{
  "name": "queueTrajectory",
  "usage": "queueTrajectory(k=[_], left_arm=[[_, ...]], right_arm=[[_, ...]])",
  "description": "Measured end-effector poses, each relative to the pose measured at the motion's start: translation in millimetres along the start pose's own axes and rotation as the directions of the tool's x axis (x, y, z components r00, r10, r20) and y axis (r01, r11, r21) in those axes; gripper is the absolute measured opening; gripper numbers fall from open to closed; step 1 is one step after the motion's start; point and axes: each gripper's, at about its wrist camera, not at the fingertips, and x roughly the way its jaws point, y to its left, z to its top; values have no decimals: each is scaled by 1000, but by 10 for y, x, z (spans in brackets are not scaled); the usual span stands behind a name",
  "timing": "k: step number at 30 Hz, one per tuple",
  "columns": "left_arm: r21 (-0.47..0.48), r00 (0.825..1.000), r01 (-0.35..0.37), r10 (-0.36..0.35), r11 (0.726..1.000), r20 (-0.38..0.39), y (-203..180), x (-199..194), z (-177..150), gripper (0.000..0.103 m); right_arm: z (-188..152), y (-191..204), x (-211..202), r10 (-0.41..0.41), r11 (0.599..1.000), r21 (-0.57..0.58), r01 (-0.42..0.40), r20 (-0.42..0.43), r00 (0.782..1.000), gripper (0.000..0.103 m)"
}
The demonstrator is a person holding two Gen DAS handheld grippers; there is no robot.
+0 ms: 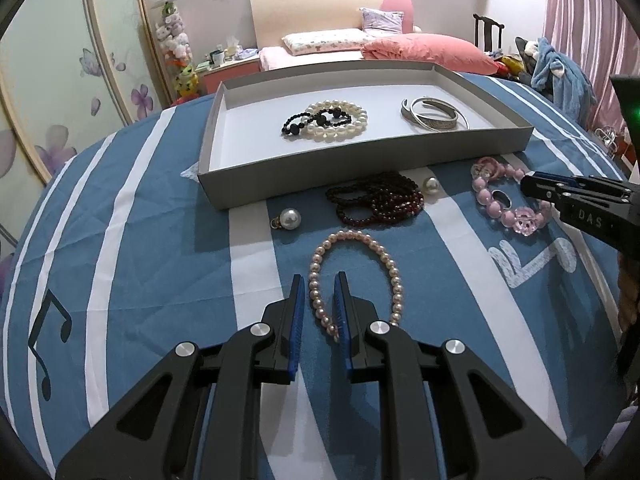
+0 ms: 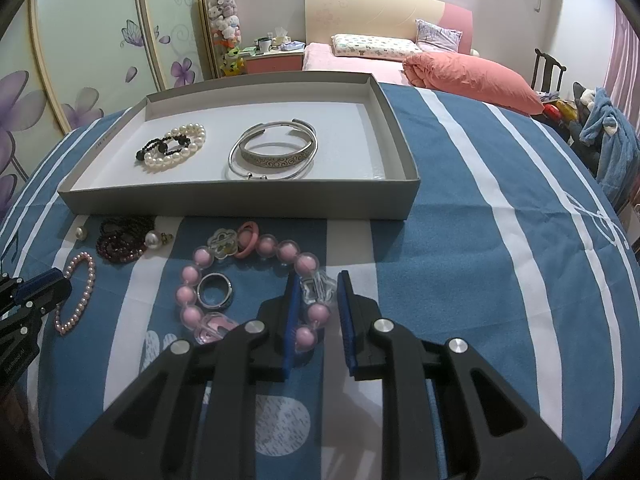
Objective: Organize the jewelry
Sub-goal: 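Grasp the pink bead bracelet with the right tool while the left tool grasps the pink pearl bracelet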
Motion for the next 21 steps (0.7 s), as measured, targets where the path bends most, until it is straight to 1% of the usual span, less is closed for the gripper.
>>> queueTrajectory(k=[1, 2, 4, 7, 11, 14, 21], left_arm=[[0, 1000, -1, 1, 1000, 0, -3, 0, -2, 15], [2, 1000, -3, 3, 1000, 0, -4, -1, 0, 9], [-1, 1000, -6, 6, 1000, 0, 4, 1, 1, 7], [-25, 1000, 5, -5, 1000, -4, 59, 9, 19, 7], [-66, 999, 36, -35, 997, 19, 147, -32, 53, 6], [-84, 997, 62, -58, 995, 54, 187, -101, 75, 6], [-114, 989, 109, -97, 987, 110, 222, -206, 103, 6]], right_arm=[[-2, 11, -1, -5, 1000, -5, 5, 0, 1000, 20], [-1, 20, -2, -10, 1000, -10, 10, 1, 1000, 19], [2, 42, -3, -14, 1000, -11, 14, 2, 1000, 19], [19, 8, -8, 20, 1000, 24, -20, 6, 1000, 19], [65, 16, -130, 49, 998, 40, -52, 59, 997, 19], [120, 63, -271, 85, 995, 39, -90, 113, 990, 19], [130, 226, -483, 171, 985, 5, -175, 185, 968, 19]])
